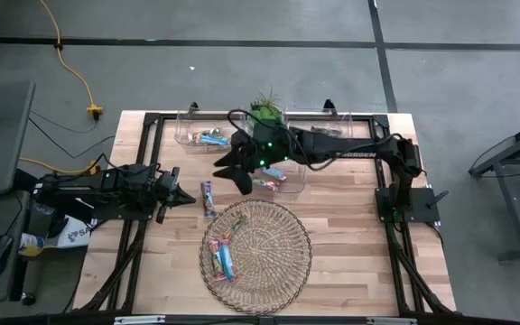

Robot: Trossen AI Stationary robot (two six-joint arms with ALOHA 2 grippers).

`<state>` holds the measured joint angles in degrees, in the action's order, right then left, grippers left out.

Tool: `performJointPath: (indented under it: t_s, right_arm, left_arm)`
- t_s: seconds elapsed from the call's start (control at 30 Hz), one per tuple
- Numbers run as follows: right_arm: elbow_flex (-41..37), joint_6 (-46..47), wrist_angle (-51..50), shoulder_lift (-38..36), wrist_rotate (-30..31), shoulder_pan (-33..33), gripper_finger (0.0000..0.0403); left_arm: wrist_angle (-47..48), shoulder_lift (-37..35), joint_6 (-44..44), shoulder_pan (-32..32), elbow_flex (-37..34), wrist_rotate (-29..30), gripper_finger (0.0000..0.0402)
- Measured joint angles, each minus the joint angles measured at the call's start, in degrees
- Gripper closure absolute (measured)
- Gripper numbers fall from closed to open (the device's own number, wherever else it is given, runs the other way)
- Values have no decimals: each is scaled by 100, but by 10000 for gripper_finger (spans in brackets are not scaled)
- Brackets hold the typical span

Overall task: Pick and place Granola Bars by type
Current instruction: Put the yellow granola bar into the top left transparent bin

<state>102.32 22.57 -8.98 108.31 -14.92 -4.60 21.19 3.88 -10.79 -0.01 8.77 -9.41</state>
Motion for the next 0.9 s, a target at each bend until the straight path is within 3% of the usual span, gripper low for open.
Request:
performJointPath:
  t_s: [0.27, 0.53, 0.67, 0.9]
  right_arm:
    - [0, -1338, 384, 0, 110, 569, 237]
    - [-1, -3148, -661, 160, 1319, 1221, 237]
    - [-9, -3460, -940, 348, 1548, 1419, 237]
    - [-4, -3628, -1046, 924, 1443, 1614, 237]
  left_arm:
    - [3, 0, 0, 0, -1, 0, 401]
    - [-2, 0, 0, 0, 1, 0, 401]
    - [3, 0, 0, 0, -1, -9, 401]
    - [1, 0, 0, 0, 1, -9, 401]
